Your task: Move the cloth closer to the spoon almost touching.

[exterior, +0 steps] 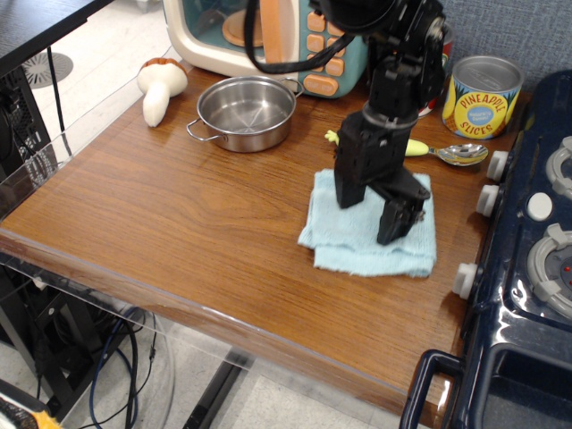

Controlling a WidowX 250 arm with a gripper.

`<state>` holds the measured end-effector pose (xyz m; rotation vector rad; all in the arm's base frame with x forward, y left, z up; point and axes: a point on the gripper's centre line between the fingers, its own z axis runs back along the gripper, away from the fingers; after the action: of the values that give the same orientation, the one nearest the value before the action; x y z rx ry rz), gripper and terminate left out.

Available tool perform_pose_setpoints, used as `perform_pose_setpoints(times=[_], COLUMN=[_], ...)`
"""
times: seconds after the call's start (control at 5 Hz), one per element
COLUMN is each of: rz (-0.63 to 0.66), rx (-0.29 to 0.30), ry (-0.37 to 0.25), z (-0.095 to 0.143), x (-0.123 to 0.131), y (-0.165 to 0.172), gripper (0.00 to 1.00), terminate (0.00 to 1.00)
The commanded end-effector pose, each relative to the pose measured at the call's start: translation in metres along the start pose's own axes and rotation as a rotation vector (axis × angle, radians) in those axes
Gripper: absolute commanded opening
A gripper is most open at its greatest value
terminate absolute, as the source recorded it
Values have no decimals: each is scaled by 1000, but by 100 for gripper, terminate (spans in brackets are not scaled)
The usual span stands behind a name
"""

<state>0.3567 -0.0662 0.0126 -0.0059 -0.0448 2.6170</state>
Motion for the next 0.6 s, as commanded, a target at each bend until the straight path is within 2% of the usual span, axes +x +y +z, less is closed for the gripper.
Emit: perform_pose_setpoints(times=[0.0, 0.4], rz=[7, 10], rx=[-10, 5], ry=[66, 107], z=[26, 48], x=[-19, -17], y=[-8, -9], gripper=[100, 100], terminate=[0, 0])
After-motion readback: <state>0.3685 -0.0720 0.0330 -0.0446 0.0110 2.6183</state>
